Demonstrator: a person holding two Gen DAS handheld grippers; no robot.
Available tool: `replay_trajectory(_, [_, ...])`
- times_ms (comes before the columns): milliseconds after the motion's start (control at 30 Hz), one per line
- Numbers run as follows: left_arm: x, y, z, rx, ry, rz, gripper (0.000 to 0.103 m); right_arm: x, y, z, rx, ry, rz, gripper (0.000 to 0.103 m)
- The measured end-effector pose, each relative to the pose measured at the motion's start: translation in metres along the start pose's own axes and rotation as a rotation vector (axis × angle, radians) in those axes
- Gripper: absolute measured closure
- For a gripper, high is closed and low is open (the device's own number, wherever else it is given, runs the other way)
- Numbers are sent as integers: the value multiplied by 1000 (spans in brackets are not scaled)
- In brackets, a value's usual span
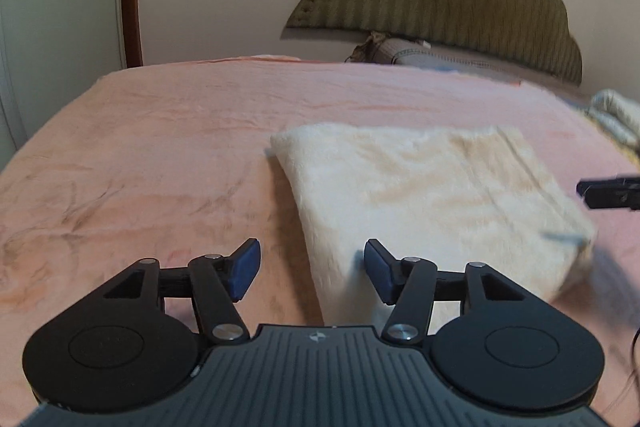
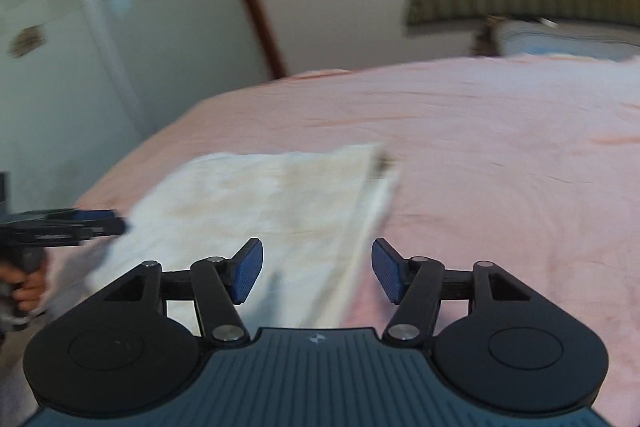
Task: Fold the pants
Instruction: 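Release the folded pants with the left tool and pull both tools back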
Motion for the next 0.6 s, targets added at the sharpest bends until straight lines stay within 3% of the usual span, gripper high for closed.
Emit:
replay_trajectory(100, [-9,19,-9,30,-79,-101,38,35,17,-1,32,-82,68,39])
replay_trajectory(167, [-15,25,-12,11,-116,-191,38,37,34,-14,75,-31,107,38])
replay_trajectory(267, [-25,22,2,-12,-164,-264,39,35,36,-14,55,24,61,38])
replay_trajectory(367, [-31,20,27,-59,-184,-246,39,42,31,9,5,86,-14,34])
replay_trajectory(433, [-38,25,40,-72,-161,-191,37,53,36,26,-30,74,-41,15])
replay_trajectory(500, [-47,31,45,-57,-120,-157,36,66,44,37,-48,66,-52,8])
replay_trajectory(600, [-64,44,51,-46,-96,-108,31,83,57,47,-41,79,-52,7])
Point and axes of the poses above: each gripper's, at about its wrist camera, not at the fingertips, and z roughly against the way its jaws point, x to its left, y to its underside, the point moved 8 cm from there along -z, roughly the way its jaws point, and after that the axes turned 14 degrees about y, right-handed, at the moved point
